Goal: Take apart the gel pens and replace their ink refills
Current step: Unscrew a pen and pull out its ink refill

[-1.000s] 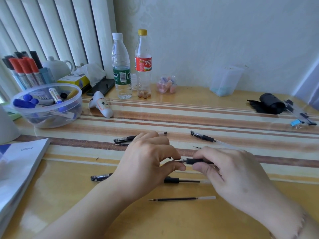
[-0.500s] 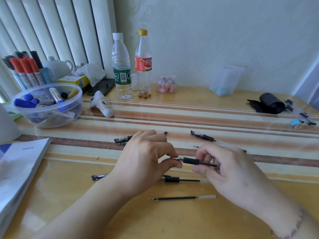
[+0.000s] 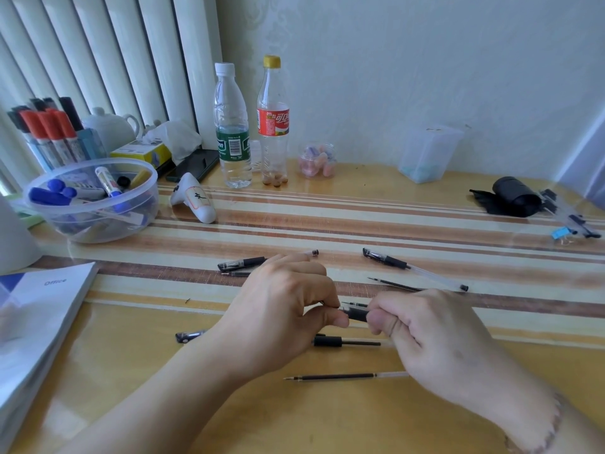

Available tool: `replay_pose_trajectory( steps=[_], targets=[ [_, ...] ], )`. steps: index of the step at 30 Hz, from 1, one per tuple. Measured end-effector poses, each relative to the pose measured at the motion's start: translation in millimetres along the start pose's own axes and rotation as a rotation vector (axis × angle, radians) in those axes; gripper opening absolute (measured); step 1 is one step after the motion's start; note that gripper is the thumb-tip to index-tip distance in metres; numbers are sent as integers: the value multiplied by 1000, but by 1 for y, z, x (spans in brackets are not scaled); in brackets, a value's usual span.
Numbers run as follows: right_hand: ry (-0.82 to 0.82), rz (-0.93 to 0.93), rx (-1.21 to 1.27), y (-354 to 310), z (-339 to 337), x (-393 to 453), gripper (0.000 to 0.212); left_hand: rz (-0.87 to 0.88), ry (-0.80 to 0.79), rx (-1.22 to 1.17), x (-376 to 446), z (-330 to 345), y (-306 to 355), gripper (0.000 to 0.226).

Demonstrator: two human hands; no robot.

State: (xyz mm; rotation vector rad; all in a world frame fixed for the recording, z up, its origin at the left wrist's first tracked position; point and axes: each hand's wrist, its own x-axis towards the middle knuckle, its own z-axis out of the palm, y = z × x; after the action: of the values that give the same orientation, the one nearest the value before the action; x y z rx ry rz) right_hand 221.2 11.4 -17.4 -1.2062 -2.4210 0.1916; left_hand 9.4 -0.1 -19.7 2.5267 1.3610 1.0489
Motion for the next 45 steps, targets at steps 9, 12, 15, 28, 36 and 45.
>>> replay_pose_trajectory(
  steps=[9,12,15,28,36,45],
  targets=[
    [155,82,24,6,-8,3,14,-191,-180,-180,-3,0,2,39],
    [168,70,51,6,-11,2,15,-243,-124,-248,-2,0,1,37],
    [168,86,45,7,-13,1,14,-328,-69,-345,-1,-3,-1,27],
    [200,-27,-53,5,-14,1,10,-281,-100,-310,0,-5,-1,17],
    [230,-39,-13,10,-19,2,16,-238,-93,-280,0,-5,1,14],
    [215,-119,-41,9,-11,2,15,-162,-164,-225,-1,3,3,16]
  ],
)
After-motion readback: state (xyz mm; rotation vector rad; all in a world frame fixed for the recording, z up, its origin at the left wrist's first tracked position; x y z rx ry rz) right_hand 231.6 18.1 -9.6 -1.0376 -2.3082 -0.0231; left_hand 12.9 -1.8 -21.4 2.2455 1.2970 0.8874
